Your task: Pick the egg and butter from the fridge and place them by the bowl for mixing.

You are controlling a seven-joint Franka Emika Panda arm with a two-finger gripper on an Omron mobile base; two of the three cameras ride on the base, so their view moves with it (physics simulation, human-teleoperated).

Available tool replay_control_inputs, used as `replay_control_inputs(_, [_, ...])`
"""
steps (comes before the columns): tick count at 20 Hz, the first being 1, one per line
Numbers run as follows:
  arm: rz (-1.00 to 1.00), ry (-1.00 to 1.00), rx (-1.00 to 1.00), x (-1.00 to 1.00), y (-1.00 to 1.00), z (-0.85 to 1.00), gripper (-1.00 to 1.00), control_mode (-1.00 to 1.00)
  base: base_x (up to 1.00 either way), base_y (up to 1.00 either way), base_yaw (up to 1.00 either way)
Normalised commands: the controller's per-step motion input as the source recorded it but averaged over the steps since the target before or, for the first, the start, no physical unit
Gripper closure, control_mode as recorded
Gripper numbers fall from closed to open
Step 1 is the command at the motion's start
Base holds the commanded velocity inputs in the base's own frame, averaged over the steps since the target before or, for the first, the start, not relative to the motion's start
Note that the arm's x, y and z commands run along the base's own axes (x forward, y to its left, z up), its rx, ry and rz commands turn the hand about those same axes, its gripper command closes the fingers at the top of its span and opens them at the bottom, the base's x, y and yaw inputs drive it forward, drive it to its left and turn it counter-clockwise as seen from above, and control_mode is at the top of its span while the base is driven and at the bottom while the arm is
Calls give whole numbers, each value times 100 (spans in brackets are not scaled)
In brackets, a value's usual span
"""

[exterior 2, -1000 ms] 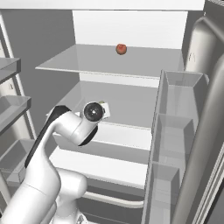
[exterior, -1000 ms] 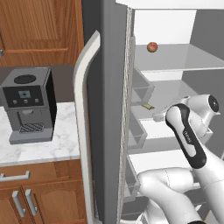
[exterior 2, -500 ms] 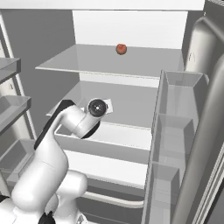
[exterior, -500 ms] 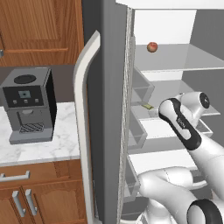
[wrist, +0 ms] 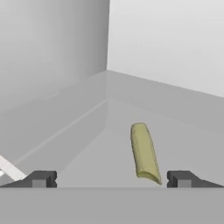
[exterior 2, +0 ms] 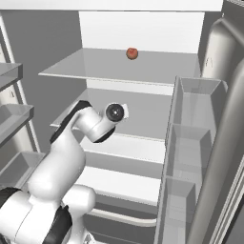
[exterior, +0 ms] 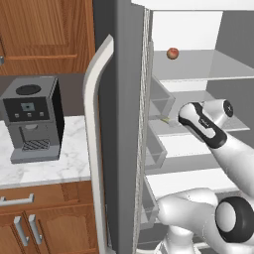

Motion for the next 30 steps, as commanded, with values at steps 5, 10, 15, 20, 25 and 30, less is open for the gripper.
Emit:
replay_control_inputs(5, [0,-1,0,26,-19,-13,-100,-100,0,0,0])
replay_control_inputs(10, [0,-1,0,9,0,-25,-100,-100,0,0,0])
replay_control_inputs(15, [0,-1,0,5,0,-19,-100,-100,0,0,0])
replay_control_inputs(20, [0,0,0,4,0,-14,-100,-100,0,0,0])
replay_control_inputs(25, [-1,5,0,25,0,-9,-100,-100,0,0,0])
replay_control_inputs(30, [-1,11,0,45,0,-18,-100,-100,0,0,0])
